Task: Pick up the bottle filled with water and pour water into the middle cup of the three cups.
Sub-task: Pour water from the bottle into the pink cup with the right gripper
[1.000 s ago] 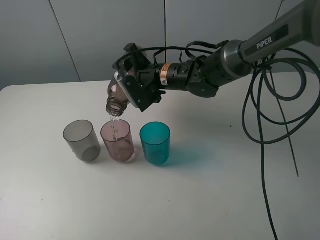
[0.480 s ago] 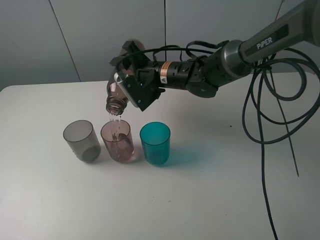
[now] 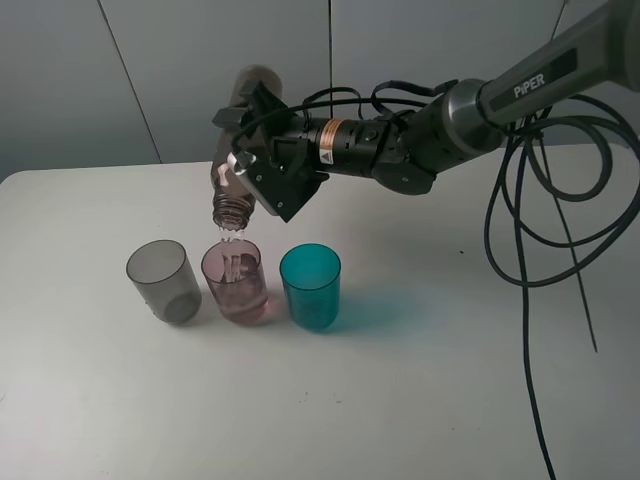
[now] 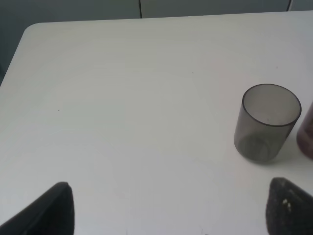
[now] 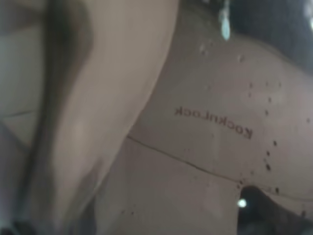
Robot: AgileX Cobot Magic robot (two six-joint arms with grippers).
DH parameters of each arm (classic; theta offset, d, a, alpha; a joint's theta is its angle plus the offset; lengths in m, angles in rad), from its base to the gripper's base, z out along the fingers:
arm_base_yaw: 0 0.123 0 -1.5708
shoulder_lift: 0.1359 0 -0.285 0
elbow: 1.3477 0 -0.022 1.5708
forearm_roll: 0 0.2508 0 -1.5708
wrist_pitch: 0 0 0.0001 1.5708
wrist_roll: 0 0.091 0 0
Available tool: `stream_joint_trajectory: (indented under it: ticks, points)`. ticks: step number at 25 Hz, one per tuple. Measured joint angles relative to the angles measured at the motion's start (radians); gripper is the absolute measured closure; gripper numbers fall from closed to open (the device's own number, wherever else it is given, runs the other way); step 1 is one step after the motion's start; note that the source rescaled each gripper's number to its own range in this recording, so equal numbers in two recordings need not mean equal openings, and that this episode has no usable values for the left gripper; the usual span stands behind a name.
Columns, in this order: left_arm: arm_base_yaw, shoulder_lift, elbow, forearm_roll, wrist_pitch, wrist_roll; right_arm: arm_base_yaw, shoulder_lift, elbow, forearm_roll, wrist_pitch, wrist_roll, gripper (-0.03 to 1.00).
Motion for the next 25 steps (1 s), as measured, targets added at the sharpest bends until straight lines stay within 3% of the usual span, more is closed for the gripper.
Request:
stream_joint_trajectory:
  ticks: [25]
  points:
    - [0.000,0.000,0.000,0.000,0.000,0.006,0.000,0.000,0.000,-0.029,-0.033,-0.016,0.97]
